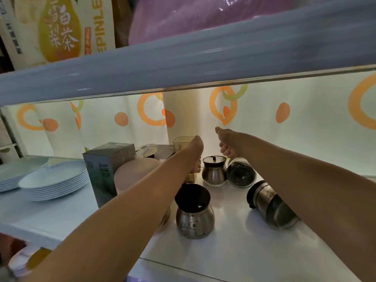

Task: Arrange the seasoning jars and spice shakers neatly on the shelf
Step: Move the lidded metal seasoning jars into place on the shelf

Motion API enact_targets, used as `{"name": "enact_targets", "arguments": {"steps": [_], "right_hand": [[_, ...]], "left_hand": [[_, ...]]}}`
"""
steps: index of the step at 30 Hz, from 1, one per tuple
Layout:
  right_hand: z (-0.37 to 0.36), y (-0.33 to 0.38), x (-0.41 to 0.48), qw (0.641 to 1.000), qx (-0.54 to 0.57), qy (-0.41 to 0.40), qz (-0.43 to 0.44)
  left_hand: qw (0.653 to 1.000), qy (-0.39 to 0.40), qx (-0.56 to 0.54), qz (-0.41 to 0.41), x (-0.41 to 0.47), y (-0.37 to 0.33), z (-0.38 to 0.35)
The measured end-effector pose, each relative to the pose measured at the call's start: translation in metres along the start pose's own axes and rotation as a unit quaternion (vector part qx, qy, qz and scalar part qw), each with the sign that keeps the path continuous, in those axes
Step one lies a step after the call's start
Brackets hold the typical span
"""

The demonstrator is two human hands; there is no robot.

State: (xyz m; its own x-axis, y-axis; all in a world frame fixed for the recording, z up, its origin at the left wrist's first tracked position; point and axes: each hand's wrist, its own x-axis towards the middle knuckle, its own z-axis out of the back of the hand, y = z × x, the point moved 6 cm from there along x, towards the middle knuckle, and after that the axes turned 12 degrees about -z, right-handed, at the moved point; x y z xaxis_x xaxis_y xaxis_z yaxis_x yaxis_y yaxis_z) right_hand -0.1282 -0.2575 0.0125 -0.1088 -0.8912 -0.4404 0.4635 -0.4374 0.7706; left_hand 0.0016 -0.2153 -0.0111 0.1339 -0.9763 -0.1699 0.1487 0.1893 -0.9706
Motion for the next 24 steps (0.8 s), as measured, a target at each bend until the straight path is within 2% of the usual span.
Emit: {"name": "enact_targets", "arguments": {"steps": [7, 10, 17, 24], "right_hand": [[-0.007, -0.002, 0.009, 0.999, -0.027, -0.002, -0.017], [-0.011, -0.001, 0.003, 0.999, -0.043, 0.001, -0.009], [-0.021, -0.004, -0.011, 0.996, -0.087, 0.014, 0.003], [-0.027, -0.011, -0.041, 0.995, -0.070, 0.073, -0.023]], "left_hand": [[0.998, 0.056, -0.034, 0.005, 0.015, 0.009, -0.006], [0.999, 0.031, -0.028, 0.018, 0.008, 0.010, -0.001], [0.999, 0.030, -0.022, 0.009, -0.009, 0.008, 0.008], [0.999, 0.018, -0.002, -0.036, -0.018, 0.006, 0.014]]}}
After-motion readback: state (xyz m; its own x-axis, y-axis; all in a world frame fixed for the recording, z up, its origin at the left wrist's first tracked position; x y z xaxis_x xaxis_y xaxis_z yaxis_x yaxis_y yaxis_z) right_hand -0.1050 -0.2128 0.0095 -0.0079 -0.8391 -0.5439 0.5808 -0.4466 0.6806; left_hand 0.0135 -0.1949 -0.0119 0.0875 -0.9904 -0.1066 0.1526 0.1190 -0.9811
